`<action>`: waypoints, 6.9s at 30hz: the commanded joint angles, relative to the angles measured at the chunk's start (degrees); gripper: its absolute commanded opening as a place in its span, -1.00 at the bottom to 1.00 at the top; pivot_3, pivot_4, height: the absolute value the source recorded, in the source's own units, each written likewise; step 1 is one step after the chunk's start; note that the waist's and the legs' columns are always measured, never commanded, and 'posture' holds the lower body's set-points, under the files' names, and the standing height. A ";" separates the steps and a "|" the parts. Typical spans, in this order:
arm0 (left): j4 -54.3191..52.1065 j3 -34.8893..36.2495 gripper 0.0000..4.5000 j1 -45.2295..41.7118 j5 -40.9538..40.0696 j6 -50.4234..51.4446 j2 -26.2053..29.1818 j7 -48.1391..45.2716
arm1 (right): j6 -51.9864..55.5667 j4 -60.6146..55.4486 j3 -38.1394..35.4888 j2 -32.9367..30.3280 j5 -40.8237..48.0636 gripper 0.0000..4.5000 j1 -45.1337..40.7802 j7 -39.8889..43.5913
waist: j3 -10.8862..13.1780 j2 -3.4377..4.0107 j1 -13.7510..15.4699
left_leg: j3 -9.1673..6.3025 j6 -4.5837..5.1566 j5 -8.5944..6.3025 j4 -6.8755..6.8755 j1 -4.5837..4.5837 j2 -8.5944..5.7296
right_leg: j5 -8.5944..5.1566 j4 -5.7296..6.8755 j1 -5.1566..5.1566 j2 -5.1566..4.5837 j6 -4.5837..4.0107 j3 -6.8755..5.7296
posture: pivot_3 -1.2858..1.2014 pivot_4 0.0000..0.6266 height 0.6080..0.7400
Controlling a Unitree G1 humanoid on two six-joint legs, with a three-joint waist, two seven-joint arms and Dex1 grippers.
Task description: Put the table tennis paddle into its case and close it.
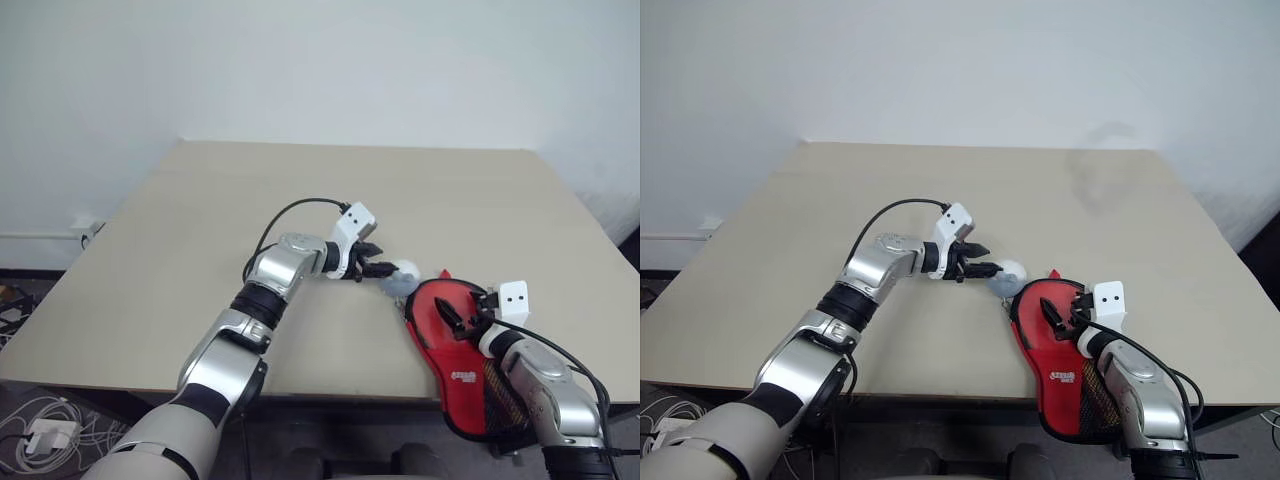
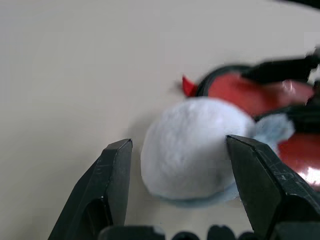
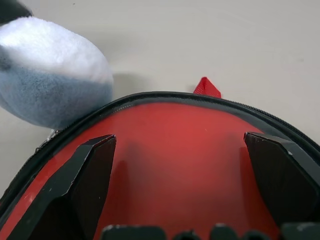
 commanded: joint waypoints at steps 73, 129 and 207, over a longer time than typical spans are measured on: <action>37.25 18.85 -0.99 -26.98 11.78 -17.48 -24.58 16.20 | 24.58 -3.04 3.47 2.77 0.62 0.98 6.85 -2.46 | -0.56 -0.93 0.69 | -0.35 0.04 -0.03 -0.19 0.71 0.01 | 0.00 -0.54 0.95 -0.01 0.01 -0.40 | 0.03 -1.00 0.64; -29.38 6.78 0.98 12.40 4.38 6.68 -2.13 -10.43 | 21.26 -3.29 -12.15 -5.42 10.06 0.98 -12.65 2.50 | -0.50 0.32 0.62 | -0.24 0.11 -0.09 -0.15 0.03 -0.09 | 0.03 -0.62 0.32 -0.17 0.02 -0.20 | 0.03 -1.00 0.64; -5.32 -14.17 1.00 16.02 19.37 -10.92 -16.78 10.59 | 19.06 11.03 -18.90 1.12 7.22 -0.97 -24.30 -16.05 | -0.59 0.84 0.29 | -0.20 0.14 -0.08 -0.16 0.11 -0.13 | 0.04 -0.69 0.49 -0.17 0.03 -0.21 | 0.03 -1.00 0.64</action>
